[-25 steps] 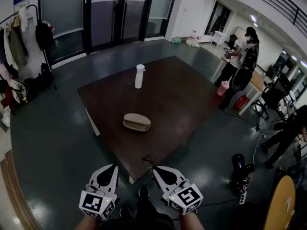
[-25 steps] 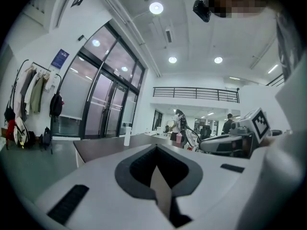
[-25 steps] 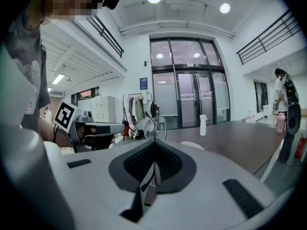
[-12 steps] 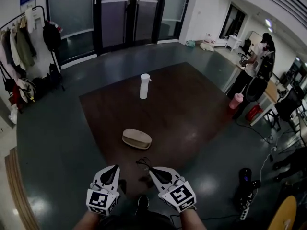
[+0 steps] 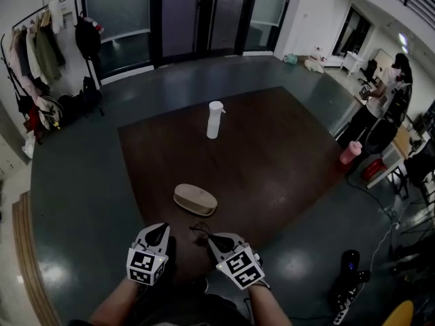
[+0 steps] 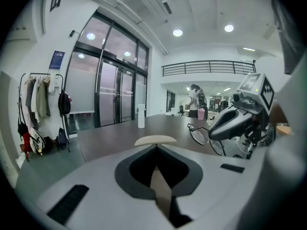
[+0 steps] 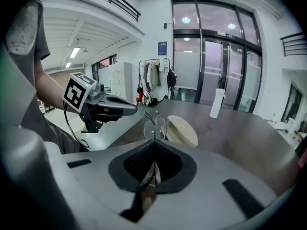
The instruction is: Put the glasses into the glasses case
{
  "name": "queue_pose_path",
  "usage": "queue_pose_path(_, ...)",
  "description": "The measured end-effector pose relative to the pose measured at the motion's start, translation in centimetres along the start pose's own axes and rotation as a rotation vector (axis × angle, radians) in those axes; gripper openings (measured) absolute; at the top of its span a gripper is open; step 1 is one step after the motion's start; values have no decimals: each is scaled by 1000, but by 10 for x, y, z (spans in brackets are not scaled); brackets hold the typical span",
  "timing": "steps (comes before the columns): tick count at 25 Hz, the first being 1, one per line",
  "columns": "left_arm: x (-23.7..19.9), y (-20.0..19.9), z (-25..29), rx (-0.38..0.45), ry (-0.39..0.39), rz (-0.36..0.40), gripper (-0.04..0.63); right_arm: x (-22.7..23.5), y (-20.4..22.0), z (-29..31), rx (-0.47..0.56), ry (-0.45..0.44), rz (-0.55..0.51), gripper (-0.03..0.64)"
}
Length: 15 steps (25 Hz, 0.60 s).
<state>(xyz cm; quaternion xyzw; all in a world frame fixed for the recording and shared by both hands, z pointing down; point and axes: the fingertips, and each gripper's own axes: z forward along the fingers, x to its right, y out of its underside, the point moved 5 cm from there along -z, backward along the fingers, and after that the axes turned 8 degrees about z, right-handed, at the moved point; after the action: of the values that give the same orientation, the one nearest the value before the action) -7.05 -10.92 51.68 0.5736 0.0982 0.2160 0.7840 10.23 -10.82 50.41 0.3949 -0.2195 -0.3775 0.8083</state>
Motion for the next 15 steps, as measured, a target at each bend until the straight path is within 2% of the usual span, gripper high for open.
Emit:
queue_pose_path(5,-15,5,29,-67,16,24,6,6,1,21,-84,-7,15,-12)
queue_pose_path(9,-27,15,54,-99,82,30,6,13,-1,40,-146,29,31,-12)
queue_pose_path(15,-34,25,99,-140,164,99,6,31,1,66,-249,92,30,-12)
